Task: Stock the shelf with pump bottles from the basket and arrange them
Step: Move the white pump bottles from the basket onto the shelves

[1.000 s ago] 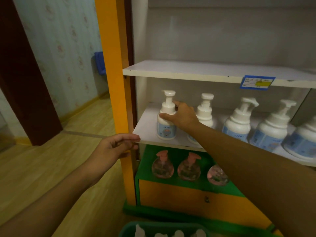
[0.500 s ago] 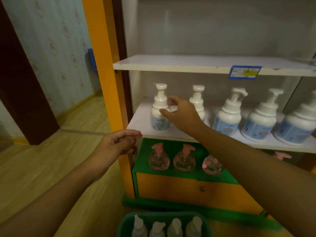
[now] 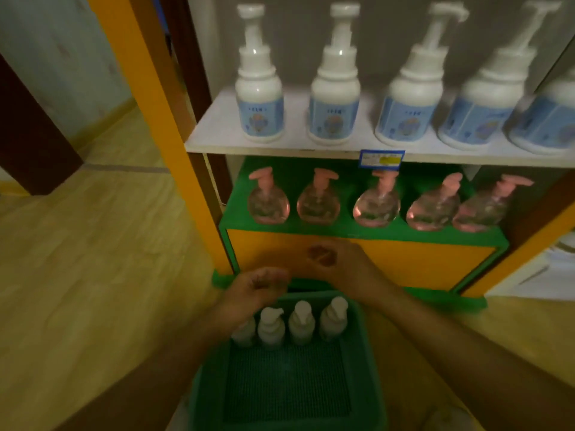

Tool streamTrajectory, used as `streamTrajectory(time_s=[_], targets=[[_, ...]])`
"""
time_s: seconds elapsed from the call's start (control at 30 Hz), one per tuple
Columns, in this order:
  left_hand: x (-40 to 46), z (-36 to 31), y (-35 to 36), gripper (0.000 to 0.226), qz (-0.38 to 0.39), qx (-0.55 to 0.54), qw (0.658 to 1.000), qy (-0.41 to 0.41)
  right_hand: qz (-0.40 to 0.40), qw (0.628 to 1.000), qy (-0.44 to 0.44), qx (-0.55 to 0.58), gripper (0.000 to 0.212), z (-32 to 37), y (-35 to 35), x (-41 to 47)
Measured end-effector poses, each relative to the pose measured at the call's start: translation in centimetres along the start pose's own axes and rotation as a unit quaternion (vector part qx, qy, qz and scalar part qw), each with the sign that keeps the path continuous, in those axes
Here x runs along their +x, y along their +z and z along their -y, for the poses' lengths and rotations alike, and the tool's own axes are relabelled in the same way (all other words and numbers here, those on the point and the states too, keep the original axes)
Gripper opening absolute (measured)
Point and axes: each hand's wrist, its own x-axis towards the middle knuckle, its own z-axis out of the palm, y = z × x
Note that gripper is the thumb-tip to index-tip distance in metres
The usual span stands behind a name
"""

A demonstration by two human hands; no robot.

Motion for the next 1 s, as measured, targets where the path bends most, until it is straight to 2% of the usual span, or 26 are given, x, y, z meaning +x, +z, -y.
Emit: streamTrajectory(time_s=[0.1,0.17,0.23,0.3,0.4,0.47,0.63,0.77,0.87,1.0], targets=[[1.8,4.7,2.2,0.043,0.036,0.079,0.996,-0.027,0.039,0.996,0.075,-0.036,0.041,-6.6,2.4,-0.8],[3.4,7.2,3.7,0.055,0.05,0.17,0.984,-0.025,0.038,0.993,0.099,-0.051,0.048,-10.5,3.6,-1.0],[5.3,9.0,4.7,0.06,0.054,0.33,0.942,0.015,0.028,0.992,0.121,-0.036,0.059,-13.7,4.5,-1.2],[6.9,9.9,5.5,0.061,0.076,0.442,0.892,0.059,0.033,0.989,0.143,-0.027,0.073,-16.0,5.4,-1.4],[8.6,10.5,6.4,0.07,0.121,0.497,0.859,0.027,0.063,0.984,0.169,0.011,0.086,-18.4,7.0,-1.5],[9.4,11.0,6.6,0.069,0.125,0.51,0.851,0.009,0.08,0.981,0.173,0.033,0.08,-19.4,7.9,-1.3],[10.4,10.5,6.4,0.049,0.118,0.499,0.859,-0.006,0.045,0.977,0.201,0.046,0.074,-20.8,9.7,0.1],[10.0,9.4,6.7,0.041,0.085,0.456,0.886,0.018,0.039,0.975,0.219,0.014,0.065,-21.0,10.1,0.7],[9.3,8.0,6.5,0.042,0.056,0.372,0.926,0.029,0.039,0.974,0.221,0.014,0.06,-19.7,9.0,0.1],[7.5,3.8,5.3,0.051,0.017,0.307,0.948,0.077,-0.025,0.985,0.169,0.001,0.058,-15.2,4.9,-0.9]])
